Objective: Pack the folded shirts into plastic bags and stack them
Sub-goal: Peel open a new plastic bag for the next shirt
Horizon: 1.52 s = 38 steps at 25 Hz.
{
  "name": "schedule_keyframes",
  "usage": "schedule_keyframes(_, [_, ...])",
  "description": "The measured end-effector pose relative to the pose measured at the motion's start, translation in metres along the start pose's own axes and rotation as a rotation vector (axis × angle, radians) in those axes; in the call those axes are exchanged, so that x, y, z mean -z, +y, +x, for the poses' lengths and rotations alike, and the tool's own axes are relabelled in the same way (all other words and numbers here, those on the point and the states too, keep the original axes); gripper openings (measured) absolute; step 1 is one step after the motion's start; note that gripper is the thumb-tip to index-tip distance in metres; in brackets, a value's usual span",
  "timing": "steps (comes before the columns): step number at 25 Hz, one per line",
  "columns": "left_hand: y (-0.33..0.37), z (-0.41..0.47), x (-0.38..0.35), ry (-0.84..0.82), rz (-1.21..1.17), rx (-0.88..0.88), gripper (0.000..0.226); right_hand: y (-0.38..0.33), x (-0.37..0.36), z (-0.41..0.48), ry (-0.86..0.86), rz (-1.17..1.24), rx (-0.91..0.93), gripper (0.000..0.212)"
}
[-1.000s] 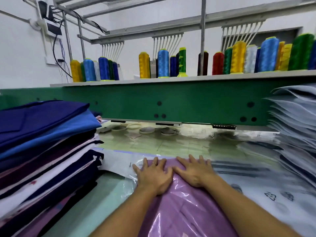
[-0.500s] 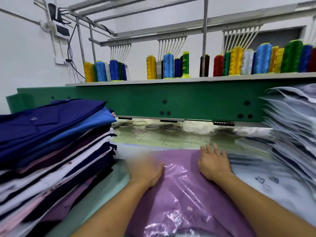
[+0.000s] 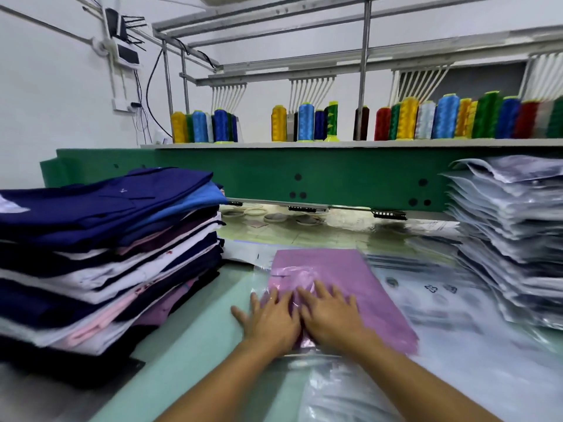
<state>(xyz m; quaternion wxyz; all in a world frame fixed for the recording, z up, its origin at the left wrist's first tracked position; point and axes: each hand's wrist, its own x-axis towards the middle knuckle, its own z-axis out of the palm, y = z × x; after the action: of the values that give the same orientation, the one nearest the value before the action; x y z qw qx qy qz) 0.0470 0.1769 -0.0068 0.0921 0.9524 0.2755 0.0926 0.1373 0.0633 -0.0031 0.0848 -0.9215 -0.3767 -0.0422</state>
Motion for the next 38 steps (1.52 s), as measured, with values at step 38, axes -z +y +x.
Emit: schedule_keyframes(38, [-0.041, -0.039, 0.045, -0.487, -1.729, -0.193, 0.011, -0.036, 0.024, -0.083, 0.697, 0.117, 0.485, 0.015])
